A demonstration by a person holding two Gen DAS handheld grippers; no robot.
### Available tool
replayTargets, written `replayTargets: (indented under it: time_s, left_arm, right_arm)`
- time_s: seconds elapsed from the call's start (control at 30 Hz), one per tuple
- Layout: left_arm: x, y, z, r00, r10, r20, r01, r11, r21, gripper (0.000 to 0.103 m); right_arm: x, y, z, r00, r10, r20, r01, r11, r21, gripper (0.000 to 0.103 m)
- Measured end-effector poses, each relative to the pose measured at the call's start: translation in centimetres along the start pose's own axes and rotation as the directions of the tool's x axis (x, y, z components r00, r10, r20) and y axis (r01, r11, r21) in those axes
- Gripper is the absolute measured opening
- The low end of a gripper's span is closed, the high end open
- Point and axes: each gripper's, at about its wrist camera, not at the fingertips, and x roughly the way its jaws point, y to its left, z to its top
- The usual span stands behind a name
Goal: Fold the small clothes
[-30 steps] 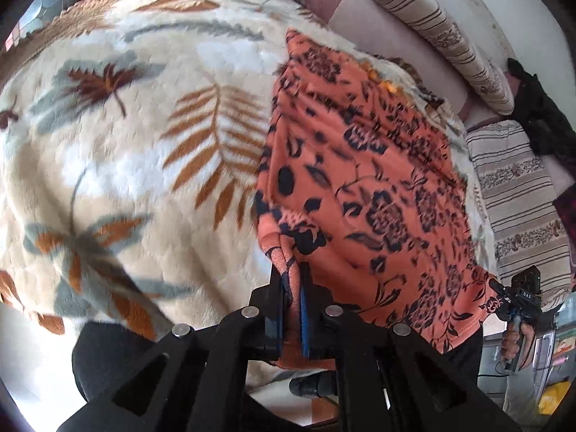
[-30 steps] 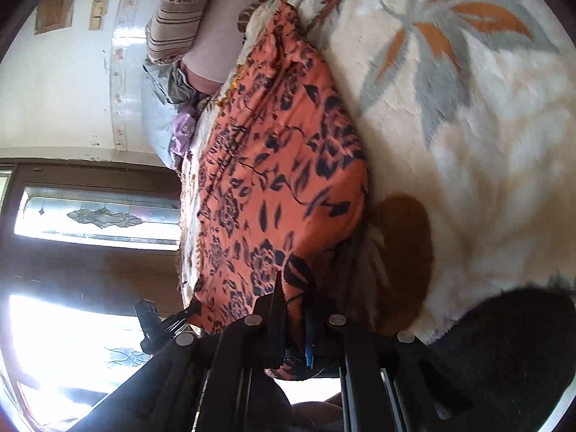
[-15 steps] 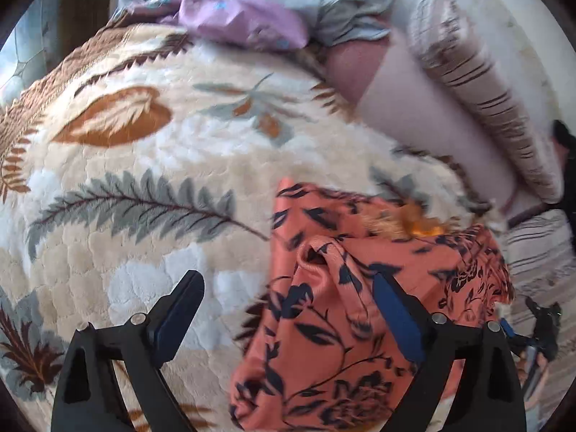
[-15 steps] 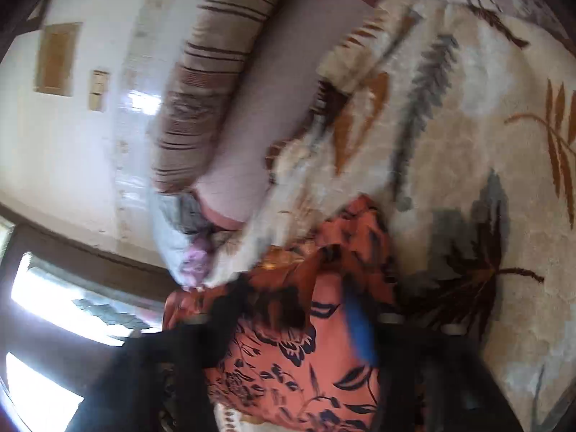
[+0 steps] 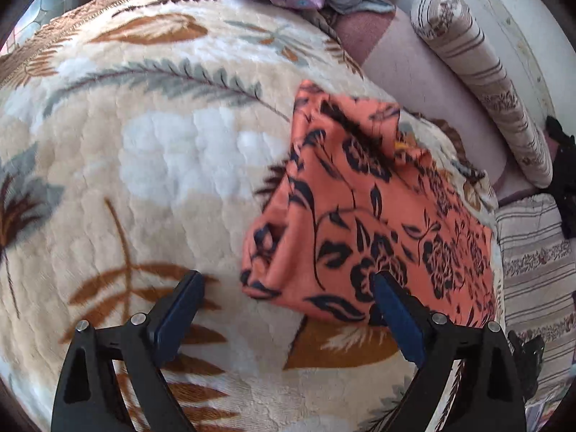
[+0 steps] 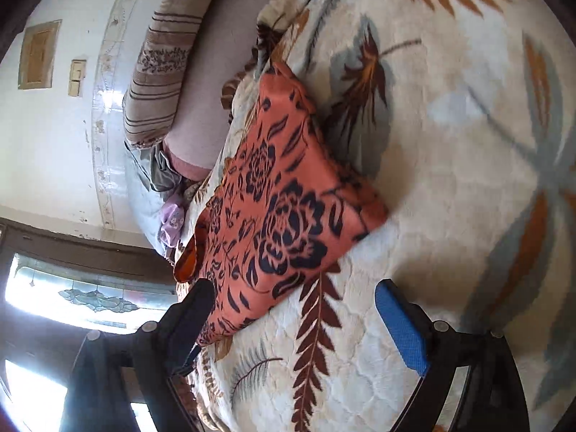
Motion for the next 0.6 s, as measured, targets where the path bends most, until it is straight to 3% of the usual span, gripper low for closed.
replayTargets:
  time_s: [0.07, 0.13, 0.2, 0.23, 0.27, 0.3, 0.33, 0.37, 0.47, 0.6]
  left_arm:
    - [0.1, -1.2, -0.3, 0.998, 0.035, 0.058, -0.036, 0.999, 0.016, 0.095]
    - [1.1, -2.0, 0.7, 0.999, 0.018, 0.043, -0.017, 1.000, -0.012, 0.095]
    - [2.1, -2.3, 1.7, 0.998, 0.059, 0.037, -0.056, 0.996, -0.071, 0.094]
    - [2.7, -2.6, 2.1, 0.996, 0.083, 0.032, -0.080, 0.995, -0.062, 0.088]
    - [3.0, -3.0, 2.5, 0.990, 0.137, 0.026, -0.136, 0.989, -0.052, 0.053]
    - [3.2, -3.4, 2.9, 0.992, 0.128, 0.006, -0.128, 0.991, -0.029, 0.027]
    - [3.1, -3.6, 3.4, 0.996, 0.092, -0.021, -0.092, 0.995, -0.029, 0.022]
    - [2.3, -3.9, 3.8, 0.995, 0.096, -0.020, -0.096, 0.995, -0.031, 0.020]
    - [-2.7, -5.7, 3.9, 0.996, 0.028, 0.084, -0.029, 0.999, 0.016, 0.019]
    - [-10.4, -6.5, -0.3, 0.976, -0.044, 0.213, 0.027, 0.996, 0.082, 0.019]
  right_arm:
    - [1.3, 0.5, 0.4, 1.000, -0.002, 0.018, 0.001, 1.000, 0.025, 0.093]
    - [3.1, 0.8, 1.4, 0.999, -0.023, 0.031, 0.020, 0.997, 0.077, 0.093]
    - [3.8, 1.3, 2.0, 0.993, -0.065, 0.094, 0.056, 0.994, 0.094, 0.093]
    - [4.4, 1.5, 2.4, 0.990, -0.085, 0.114, 0.073, 0.992, 0.102, 0.090]
    - [4.8, 1.5, 2.6, 0.986, -0.096, 0.134, 0.079, 0.989, 0.129, 0.086]
    - [5.4, 1.4, 3.0, 0.987, -0.100, 0.126, 0.081, 0.986, 0.145, 0.056]
    - [6.4, 1.2, 3.4, 0.993, -0.086, 0.084, 0.071, 0.982, 0.173, 0.012]
    - [6.4, 1.3, 3.7, 0.992, -0.095, 0.082, 0.078, 0.979, 0.190, 0.012]
    - [4.5, 5.1, 4.2, 0.992, -0.058, 0.110, 0.049, 0.995, 0.083, 0.012]
    - [-0.8, 10.6, 2.4, 0.991, 0.009, 0.135, 0.007, 0.993, -0.118, 0.011]
